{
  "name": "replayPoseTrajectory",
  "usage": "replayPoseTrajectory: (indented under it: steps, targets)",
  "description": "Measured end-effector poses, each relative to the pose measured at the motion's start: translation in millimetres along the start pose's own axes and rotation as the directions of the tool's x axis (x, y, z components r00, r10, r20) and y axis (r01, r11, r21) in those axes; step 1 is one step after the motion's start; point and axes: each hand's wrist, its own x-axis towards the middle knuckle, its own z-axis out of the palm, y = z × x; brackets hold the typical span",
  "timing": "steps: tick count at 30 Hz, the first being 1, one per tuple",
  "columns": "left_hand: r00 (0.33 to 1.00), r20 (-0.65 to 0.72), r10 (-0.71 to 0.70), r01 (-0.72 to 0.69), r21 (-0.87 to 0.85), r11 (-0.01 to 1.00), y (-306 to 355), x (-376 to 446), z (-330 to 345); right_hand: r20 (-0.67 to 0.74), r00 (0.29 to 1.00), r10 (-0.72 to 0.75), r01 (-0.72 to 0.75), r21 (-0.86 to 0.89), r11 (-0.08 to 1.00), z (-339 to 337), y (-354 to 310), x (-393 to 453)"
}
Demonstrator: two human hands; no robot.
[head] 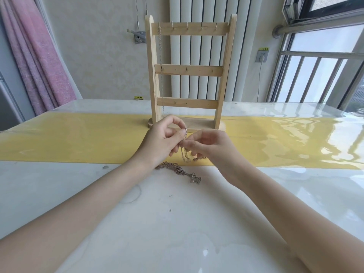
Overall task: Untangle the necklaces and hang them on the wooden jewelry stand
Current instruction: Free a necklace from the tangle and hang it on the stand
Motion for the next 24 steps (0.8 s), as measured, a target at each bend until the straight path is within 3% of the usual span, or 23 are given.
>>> replayPoseTrajectory:
  steps: [5,10,13,16,20,24]
  targets:
    - [0.998,0.046,0.046,-0.053,0.147,0.988,0,-3,-1,0.128,0.982,0.137,-0.153,0.121,0.981,-3,1,0]
    - [0.971,0.072,-0.228,0.238,-0.211,0.948,6,-1,0,0.093,0.972,0.215,-0.234,0.385,0.893,-9,-4,2]
    - [0.969,0.097,-0.228,0.238,-0.113,0.965,3,-1,0,0.083,0.965,0.248,-0.261,0.394,0.881,-9,-5,1]
    - [0.982,0.074,-0.172,0.174,-0.025,0.984,-1,0,-2,0.083,0.965,0.248,-0.262,0.322,0.910,-10,-3,2]
    - [0.996,0.005,-0.085,0.083,0.120,0.989,-4,1,-6,0.073,0.982,0.171,-0.175,0.039,0.984,-11,-3,0]
    - [0.997,-0.052,-0.063,0.071,0.158,0.985,-6,2,-6,0.000,1.000,0.014,-0.013,-0.251,0.968,-4,-4,-1]
